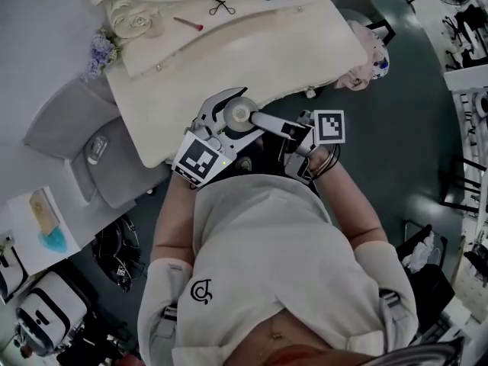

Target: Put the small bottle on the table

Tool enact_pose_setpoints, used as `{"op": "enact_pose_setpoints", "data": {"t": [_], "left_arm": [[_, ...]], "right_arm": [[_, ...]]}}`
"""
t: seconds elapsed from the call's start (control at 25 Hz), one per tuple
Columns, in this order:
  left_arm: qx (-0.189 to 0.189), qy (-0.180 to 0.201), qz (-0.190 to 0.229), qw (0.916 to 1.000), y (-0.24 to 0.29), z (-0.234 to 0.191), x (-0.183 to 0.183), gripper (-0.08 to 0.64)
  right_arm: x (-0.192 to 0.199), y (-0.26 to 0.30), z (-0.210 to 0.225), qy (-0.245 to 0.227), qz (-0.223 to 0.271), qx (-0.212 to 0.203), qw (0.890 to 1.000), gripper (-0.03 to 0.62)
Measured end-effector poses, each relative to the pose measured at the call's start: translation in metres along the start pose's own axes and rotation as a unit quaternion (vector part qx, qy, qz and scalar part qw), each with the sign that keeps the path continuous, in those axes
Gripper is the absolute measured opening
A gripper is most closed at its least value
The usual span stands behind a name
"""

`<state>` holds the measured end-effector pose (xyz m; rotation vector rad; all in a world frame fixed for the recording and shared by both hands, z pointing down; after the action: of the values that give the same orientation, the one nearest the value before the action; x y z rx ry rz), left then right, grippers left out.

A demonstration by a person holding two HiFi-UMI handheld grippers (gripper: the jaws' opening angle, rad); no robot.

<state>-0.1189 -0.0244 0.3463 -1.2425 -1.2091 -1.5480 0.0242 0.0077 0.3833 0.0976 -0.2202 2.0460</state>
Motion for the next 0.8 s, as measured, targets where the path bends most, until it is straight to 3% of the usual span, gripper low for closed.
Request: {"op": "enact_pose_setpoints", "data": {"t": [0.32,0.8], "left_arm": [[-0.056,-0.027,-0.019,0.9979,0.038,-0.045,0.013,0.35],[-0.164,-0.058,-0.035,0.9841,0.115,-0.1,0.032,0.35]], "right_arm": [[-0.068,0.006,0.033,0.027,-0.052,-0.011,0.998,0.364],[-0.181,0.0,0.082,0.049,-0.174,-0.028,0.983,0.364]]}}
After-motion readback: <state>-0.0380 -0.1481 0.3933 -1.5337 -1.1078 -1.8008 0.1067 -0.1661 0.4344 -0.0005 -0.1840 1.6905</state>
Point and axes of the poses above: the fingertips, and each gripper's own axes: y forward along the fingers, z to its right, x out of its underside, the point moved 10 cm from there along -y, backward along the fingers, and after that the axes turned 4 degrees about -z, right-handed, at the moved point
